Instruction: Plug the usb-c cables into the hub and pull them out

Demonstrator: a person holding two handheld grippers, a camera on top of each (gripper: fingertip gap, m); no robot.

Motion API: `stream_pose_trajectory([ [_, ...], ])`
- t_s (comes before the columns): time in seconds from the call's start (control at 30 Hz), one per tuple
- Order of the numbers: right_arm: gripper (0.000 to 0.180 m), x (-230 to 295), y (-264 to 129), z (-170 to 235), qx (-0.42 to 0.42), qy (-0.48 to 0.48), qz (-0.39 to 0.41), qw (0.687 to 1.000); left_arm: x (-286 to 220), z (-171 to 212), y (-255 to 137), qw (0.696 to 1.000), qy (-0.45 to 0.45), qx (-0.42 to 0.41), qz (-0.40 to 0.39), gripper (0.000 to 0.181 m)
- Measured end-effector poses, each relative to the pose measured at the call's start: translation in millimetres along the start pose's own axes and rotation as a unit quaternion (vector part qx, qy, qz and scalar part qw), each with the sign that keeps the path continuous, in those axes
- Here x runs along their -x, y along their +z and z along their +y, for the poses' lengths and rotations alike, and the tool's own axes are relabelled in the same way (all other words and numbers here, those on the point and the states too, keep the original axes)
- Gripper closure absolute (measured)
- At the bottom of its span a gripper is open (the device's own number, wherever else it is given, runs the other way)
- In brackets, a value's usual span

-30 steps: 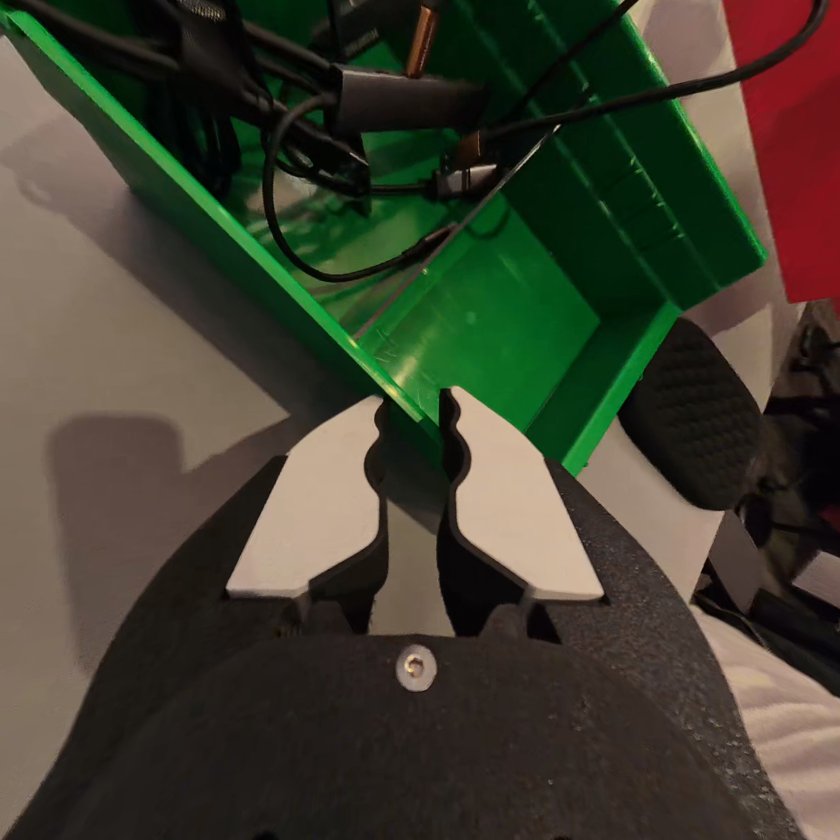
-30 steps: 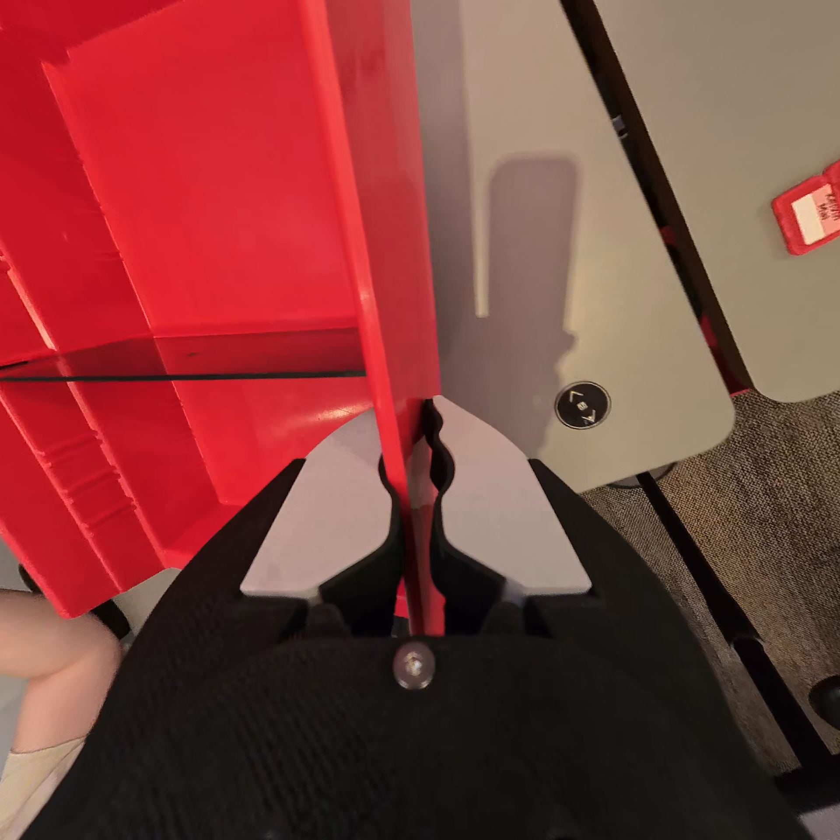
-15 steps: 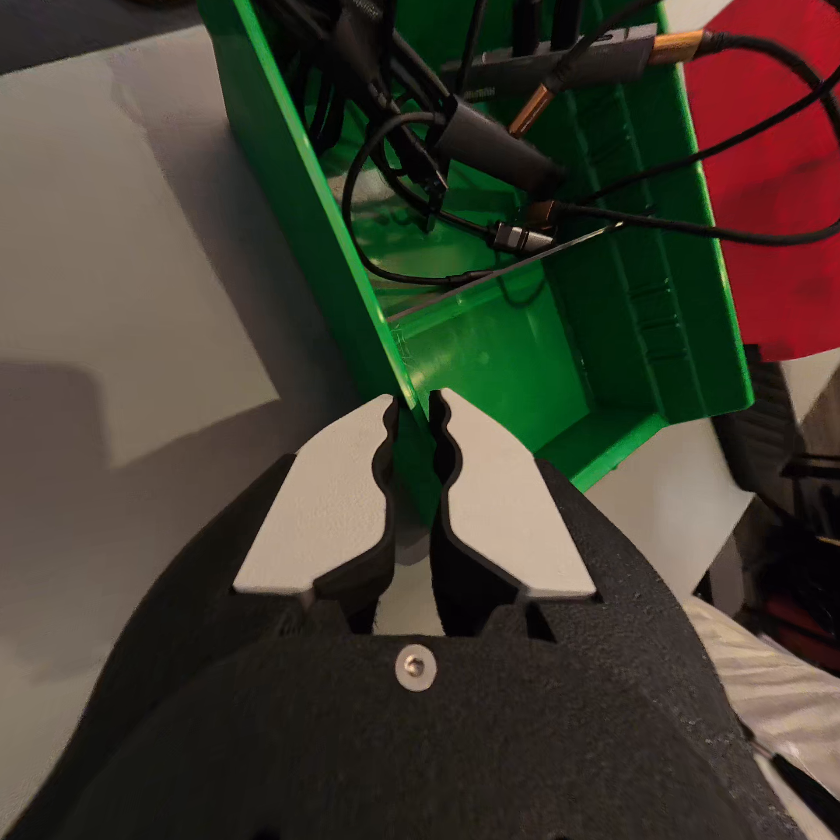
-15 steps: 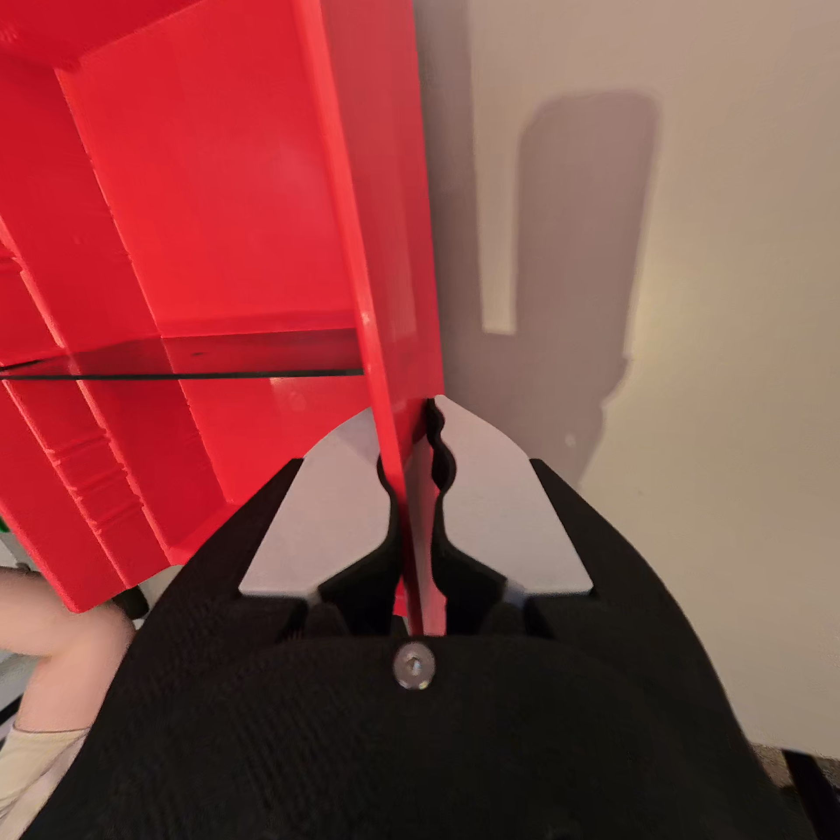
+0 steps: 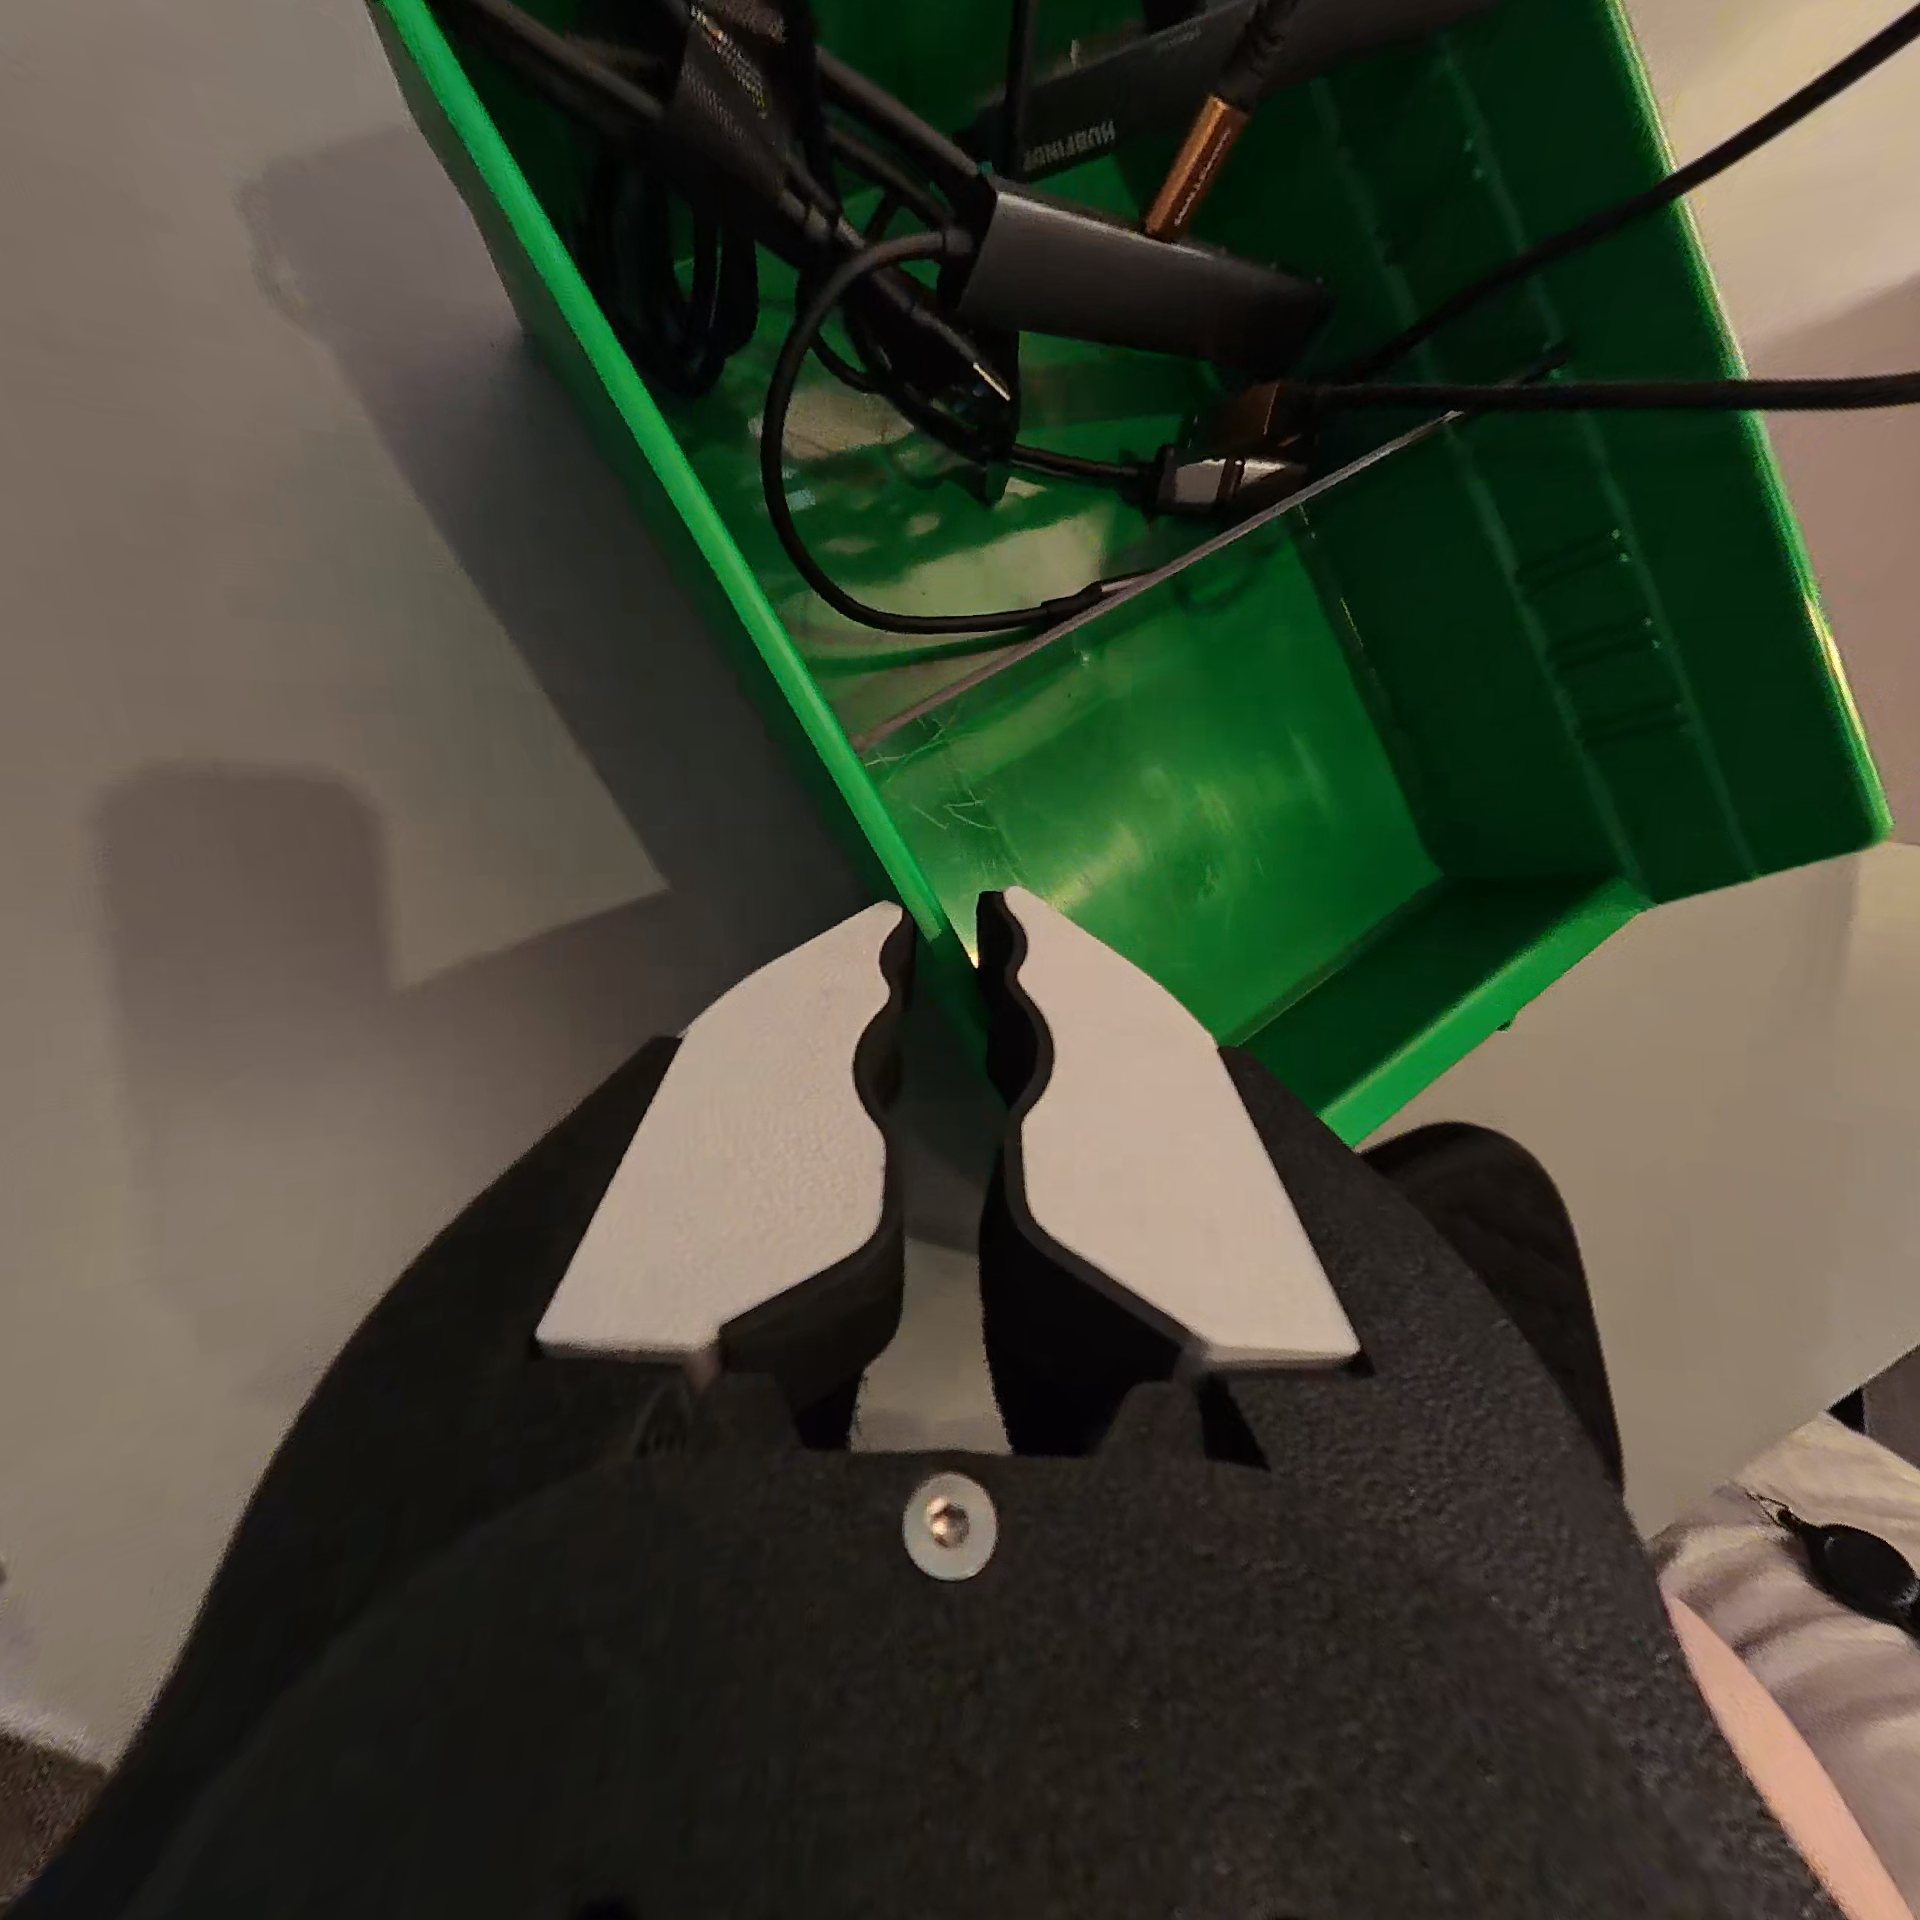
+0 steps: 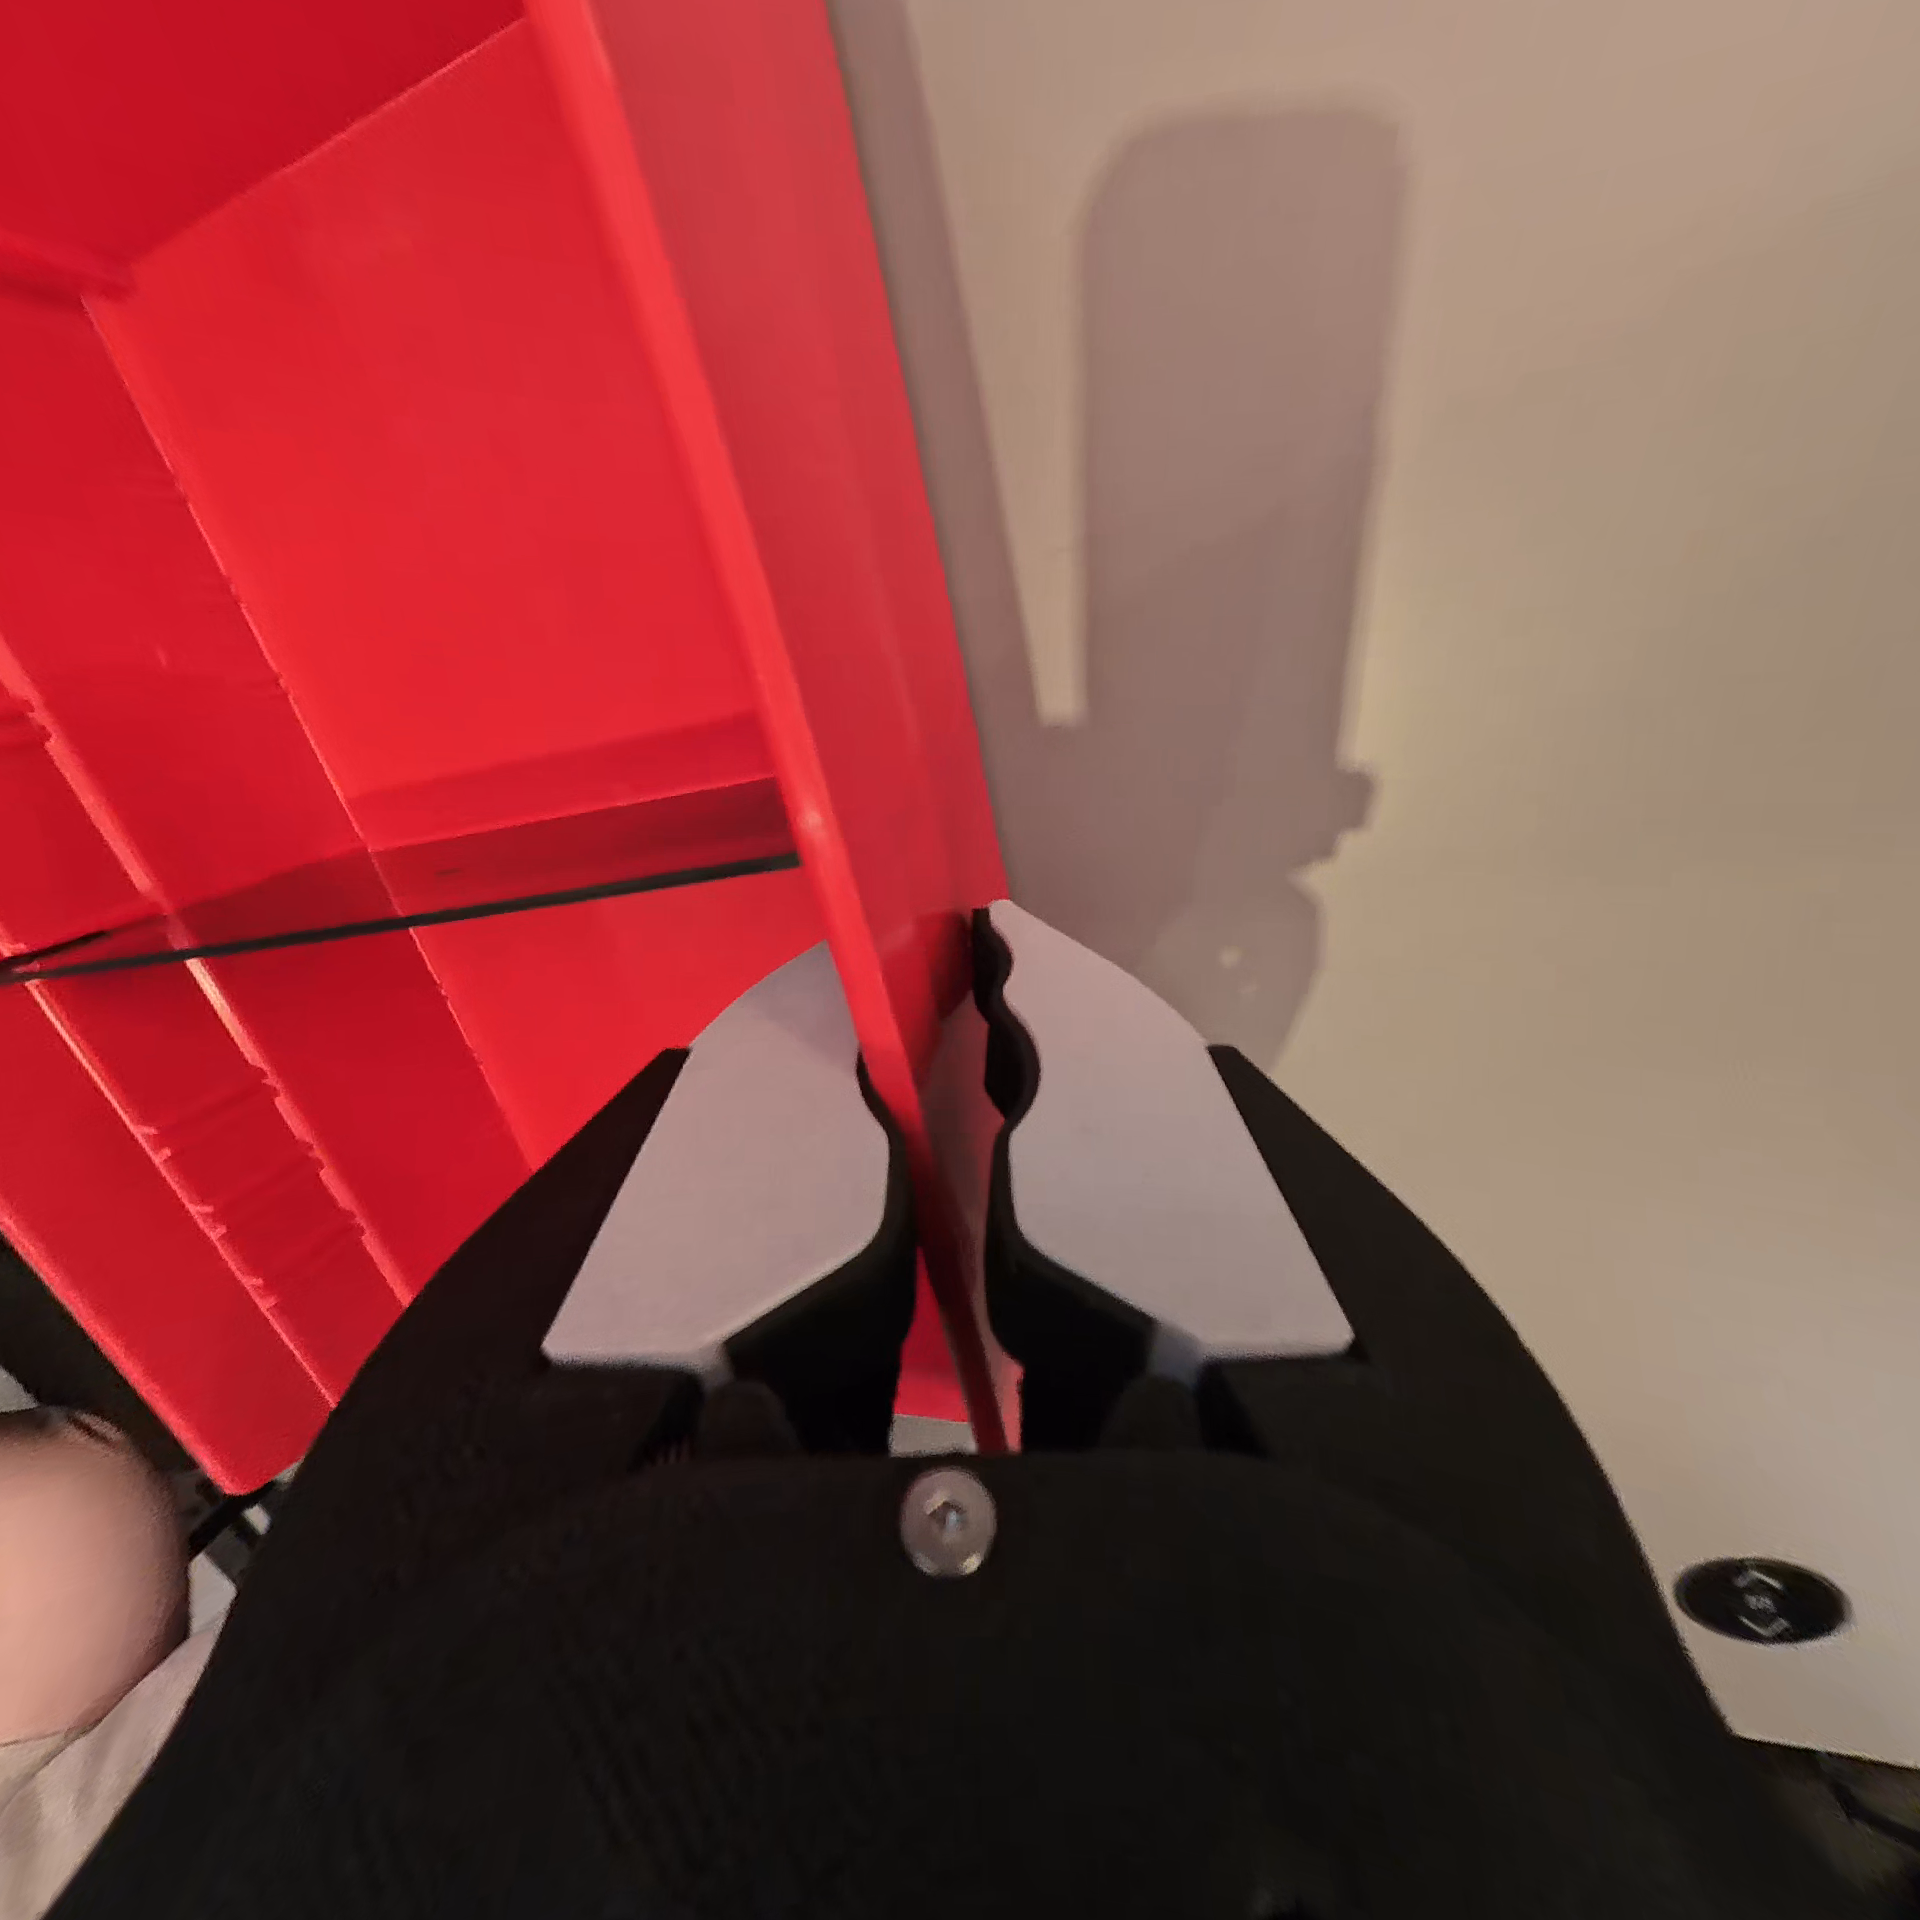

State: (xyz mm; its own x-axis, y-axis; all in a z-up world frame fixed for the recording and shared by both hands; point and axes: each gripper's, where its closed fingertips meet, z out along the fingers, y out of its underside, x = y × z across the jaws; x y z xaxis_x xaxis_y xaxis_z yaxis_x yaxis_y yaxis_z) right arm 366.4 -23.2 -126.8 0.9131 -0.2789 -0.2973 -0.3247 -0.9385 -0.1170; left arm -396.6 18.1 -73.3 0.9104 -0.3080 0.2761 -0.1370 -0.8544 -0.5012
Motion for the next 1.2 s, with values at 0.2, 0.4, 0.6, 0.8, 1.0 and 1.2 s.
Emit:
stream_pose_trajectory([
  [0.2,0.172,-12.1,-2.0,-1.4,0.021,-0.01,0.012,1.0,18.1,11.8,-14.1,0.999,0.022,-0.018,-0.015,0.169],
  [0.4,0.171,-13.7,-2.6,-2.6,0.033,-0.019,0.008,0.999,32.3,13.2,-22.2,0.995,0.082,-0.026,-0.05,0.168],
  [0.6,0.171,-16.0,-3.1,-5.7,0.028,-0.014,0.021,0.999,50.7,-0.1,-27.1,0.991,0.09,-0.069,-0.068,0.171],
  [0.8,0.171,-17.7,-2.9,-9.1,0.012,0.005,0.026,1.0,56.1,-5.3,-29.0,0.988,0.098,-0.092,-0.081,0.173],
  [1.0,0.171,-22.7,-3.8,-12.9,0.009,0.019,0.026,0.999,59.1,-8.6,-30.6,0.987,0.089,-0.099,-0.09,0.174],
  [1.2,0.171,-24.8,-3.7,-16.4,0.003,0.028,0.024,0.999,66.7,-13.9,-35.6,0.985,0.061,-0.122,-0.102,0.176],
])
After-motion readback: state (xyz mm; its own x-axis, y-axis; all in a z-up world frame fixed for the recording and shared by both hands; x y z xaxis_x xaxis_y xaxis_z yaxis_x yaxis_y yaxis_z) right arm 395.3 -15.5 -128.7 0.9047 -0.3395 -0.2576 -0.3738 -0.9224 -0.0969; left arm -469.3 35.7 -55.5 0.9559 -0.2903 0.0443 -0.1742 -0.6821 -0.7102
